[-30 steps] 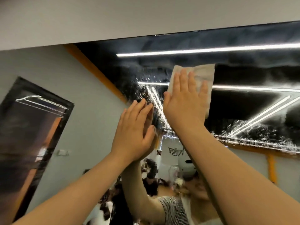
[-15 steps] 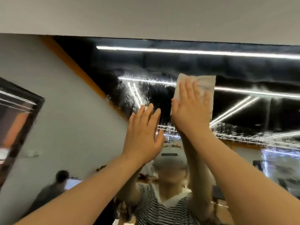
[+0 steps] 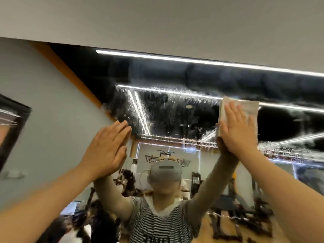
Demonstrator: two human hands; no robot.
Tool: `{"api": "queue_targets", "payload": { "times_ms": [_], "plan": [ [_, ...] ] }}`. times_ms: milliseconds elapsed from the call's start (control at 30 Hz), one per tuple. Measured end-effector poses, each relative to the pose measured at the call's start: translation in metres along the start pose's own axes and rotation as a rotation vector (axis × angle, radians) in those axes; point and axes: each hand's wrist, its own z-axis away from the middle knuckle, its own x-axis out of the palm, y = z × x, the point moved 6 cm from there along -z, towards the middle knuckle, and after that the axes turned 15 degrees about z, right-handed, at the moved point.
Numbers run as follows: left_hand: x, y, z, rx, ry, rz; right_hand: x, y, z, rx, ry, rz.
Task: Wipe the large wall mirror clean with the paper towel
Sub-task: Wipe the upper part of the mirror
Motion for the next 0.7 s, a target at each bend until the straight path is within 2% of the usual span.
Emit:
{"api": "queue_targets", "payload": {
  "times_ms": [200,400,567,700],
  "plan": [
    [0.007,-0.007,0.003,0.019,0.066,0.073,0.0,-0.002,0.001,0.026,0.015,0.049],
    [0.01,-0.01,0.003,0.007,0.082,0.084,-0.005,-0.041,-0.007,0.26,0.038,0.014],
    [0.011,-0.011,0.001,0.023,0.089,0.086,0.0,-0.121,-0.016,-0.008,0.059,-0.008],
    [0.009,-0.011,0.001,0.028,0.084,0.09,-0.002,-0.114,-0.014,-0.124,0.057,0.03]
  ]
}}
